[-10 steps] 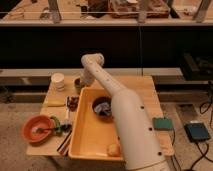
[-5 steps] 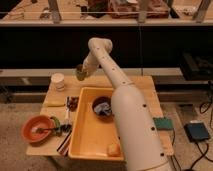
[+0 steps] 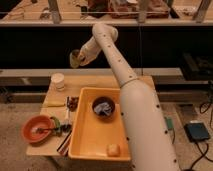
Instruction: Stack cups on top of each other
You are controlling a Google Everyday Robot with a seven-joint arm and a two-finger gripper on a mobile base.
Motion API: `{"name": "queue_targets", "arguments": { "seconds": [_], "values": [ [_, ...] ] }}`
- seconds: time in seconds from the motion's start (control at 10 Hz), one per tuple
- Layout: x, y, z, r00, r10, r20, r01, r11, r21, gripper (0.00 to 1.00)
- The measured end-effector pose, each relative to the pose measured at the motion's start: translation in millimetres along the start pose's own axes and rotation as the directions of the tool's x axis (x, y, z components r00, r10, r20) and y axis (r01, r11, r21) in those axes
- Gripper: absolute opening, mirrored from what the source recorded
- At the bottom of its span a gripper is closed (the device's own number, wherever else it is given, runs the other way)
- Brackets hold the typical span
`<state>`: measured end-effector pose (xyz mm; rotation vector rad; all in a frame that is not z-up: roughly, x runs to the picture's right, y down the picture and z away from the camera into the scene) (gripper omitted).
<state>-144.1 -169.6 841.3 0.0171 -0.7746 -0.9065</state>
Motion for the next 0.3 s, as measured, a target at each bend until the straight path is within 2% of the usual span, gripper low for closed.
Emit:
{"name": "queue_targets", "arguments": {
  "seconds": [0.1,0.3],
  "values": [
    [-19.6,-12.1,1.6,1.0,0.012,-0.023,-0.011,0.999,0.035,0.13],
    [-60.9,-33.6,8.8,0.998,0.031,-0.06,-0.027,0.998,0.058,0.13]
  ]
}}
